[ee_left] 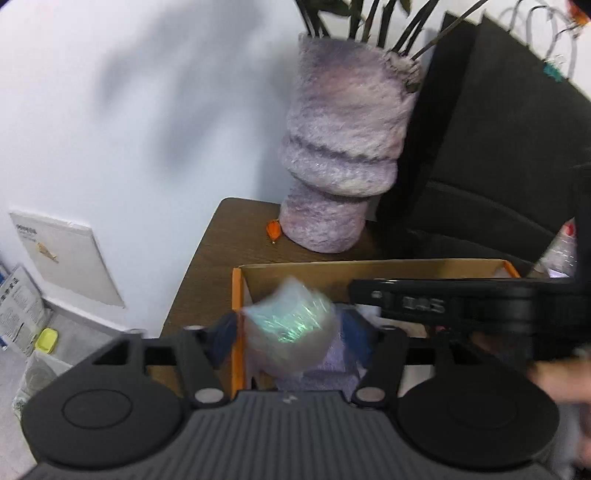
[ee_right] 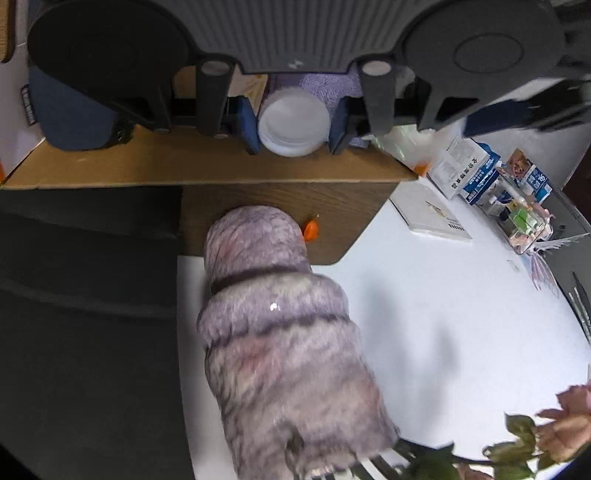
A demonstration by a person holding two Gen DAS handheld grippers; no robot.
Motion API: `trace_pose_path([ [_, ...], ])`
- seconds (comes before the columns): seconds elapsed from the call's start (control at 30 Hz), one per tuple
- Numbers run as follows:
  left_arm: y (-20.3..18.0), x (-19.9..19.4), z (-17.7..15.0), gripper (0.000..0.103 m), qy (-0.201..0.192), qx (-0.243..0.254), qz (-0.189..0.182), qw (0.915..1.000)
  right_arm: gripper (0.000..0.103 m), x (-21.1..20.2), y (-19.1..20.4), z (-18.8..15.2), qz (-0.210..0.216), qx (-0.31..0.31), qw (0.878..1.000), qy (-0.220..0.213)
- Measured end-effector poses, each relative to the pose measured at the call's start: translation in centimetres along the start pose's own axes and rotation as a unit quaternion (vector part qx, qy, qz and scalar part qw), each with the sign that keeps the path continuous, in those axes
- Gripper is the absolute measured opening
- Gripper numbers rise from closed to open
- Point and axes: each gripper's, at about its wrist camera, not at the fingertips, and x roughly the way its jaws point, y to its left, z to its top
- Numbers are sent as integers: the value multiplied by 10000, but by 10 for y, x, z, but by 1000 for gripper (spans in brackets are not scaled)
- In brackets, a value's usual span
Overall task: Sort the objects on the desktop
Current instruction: 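Drop the clear ball with the left tool while the right tool drops the bottle cap into box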
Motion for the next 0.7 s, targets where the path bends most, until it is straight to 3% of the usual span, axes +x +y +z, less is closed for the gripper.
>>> trace_pose_path([
  [0.1, 1, -16, 0, 76, -184, 89, 18, 9998, 47, 2, -6, 0, 171, 242, 9995, 112],
  [0.2, -3, -28, 5, 75, -226, 88, 258, 9994, 47, -24, -11, 4, 215, 370, 9991, -46],
  [0.3, -7, -49, 5, 76, -223, 48, 236, 9995, 49, -61, -13, 6, -101, 87, 9997, -199],
  [0.4, -16, -77, -5, 83, -317, 151, 328, 9988, 53, -103, -16, -2, -441, -154, 9985, -278],
  [0.53, -36, -122, -34, 91, -448, 602, 500, 9959, 53, -157, -23, -24, -917, -448, 9939, -427],
  [0.6, -41, -144, -49, 97, -540, 524, 472, 9960, 53, -179, -25, -39, -1047, -585, 9918, -436],
  [0.7, -46, -164, -63, 98, -449, 268, 567, 9970, 55, -215, -29, -62, -1210, -701, 9892, -429],
])
